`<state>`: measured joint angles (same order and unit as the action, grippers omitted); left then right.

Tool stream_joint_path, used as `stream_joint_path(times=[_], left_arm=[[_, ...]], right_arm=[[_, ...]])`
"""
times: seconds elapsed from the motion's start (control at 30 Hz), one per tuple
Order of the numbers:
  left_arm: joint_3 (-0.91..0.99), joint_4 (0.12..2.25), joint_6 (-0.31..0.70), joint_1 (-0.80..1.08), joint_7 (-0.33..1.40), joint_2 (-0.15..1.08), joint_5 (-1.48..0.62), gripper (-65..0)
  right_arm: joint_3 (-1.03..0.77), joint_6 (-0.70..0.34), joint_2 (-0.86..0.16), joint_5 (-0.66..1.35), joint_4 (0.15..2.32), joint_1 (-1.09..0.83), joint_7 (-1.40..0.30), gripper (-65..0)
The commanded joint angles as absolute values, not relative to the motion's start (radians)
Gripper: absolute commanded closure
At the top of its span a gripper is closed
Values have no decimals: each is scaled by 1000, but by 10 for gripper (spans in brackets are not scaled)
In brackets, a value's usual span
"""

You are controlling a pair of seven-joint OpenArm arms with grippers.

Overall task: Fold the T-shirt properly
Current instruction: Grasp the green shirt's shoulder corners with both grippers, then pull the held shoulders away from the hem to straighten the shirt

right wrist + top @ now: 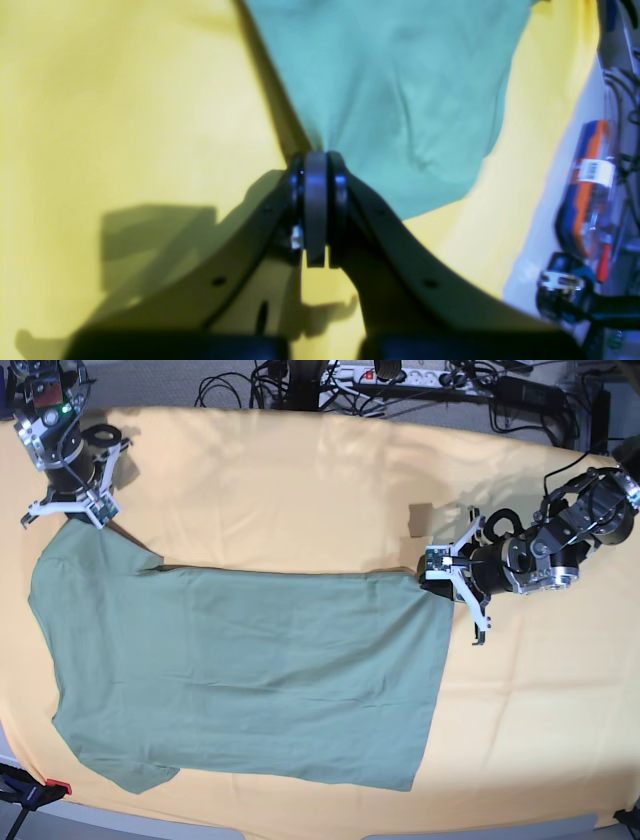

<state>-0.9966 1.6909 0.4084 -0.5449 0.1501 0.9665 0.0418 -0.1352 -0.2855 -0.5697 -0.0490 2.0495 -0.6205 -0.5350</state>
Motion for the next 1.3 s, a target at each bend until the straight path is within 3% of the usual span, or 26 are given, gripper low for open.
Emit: stream_joint_path(times=[0.0,0.4,0.6,0.93,1.27], left_arm=[[-986,1721,419,-566,134,990,21,0],[-986,1815,695,-560,134,1111,-90,0],[-987,1889,698,-546,135,1185,-198,0],[-987,2006,698,-398,135,1268,-141,0],[-987,2023,698,-376,134,1309,-114,0]], right_arm=[[-144,-279,-588,-52,2089,-637,-530,0],[-146,-288,-602,-86,2176,-793,-657,0],[-146,-287,-601,-84,2255,-873,-722,0],[-146,-280,-598,-86,2329,-1023,-765,0],[-146,-235,-599,-156,2329,-1131,-781,0]])
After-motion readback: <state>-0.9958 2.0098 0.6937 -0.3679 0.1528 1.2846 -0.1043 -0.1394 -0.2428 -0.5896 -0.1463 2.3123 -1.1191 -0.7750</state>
